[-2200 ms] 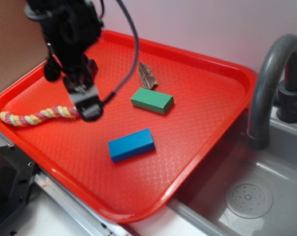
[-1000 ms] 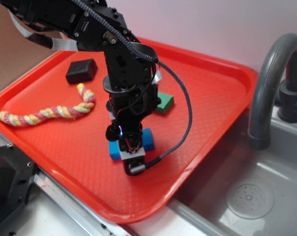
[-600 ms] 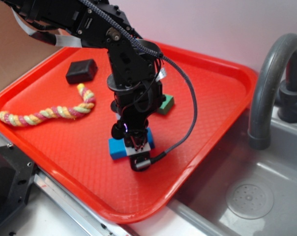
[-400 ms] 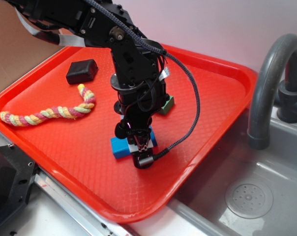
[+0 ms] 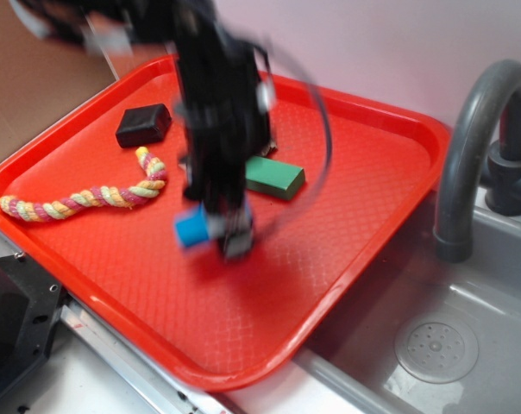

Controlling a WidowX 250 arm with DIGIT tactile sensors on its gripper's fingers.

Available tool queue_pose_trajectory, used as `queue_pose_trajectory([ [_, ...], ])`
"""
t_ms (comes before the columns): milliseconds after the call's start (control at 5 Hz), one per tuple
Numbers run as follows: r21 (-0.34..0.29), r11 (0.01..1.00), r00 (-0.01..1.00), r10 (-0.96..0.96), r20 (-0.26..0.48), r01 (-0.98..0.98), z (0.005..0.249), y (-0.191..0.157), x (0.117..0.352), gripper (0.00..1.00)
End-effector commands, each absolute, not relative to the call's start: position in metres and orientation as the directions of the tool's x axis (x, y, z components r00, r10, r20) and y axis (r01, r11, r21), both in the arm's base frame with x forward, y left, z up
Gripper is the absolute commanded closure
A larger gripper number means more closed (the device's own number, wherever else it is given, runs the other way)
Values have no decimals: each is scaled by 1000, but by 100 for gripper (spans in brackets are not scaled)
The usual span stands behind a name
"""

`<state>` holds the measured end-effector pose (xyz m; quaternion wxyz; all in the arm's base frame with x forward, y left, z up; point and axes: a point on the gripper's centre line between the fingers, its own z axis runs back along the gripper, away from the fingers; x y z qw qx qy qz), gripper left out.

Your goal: Grab the blue block.

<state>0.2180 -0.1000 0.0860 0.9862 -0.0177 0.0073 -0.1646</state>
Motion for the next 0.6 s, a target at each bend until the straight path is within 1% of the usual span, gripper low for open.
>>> queue_pose_trajectory([
  [0,-101,995,993,0,116,12,193,-40,222,100],
  [200,-133,986,983,123,139,-104,218,-16,207,100],
  [400,-154,987,990,59,132,-39,218,-12,211,100],
])
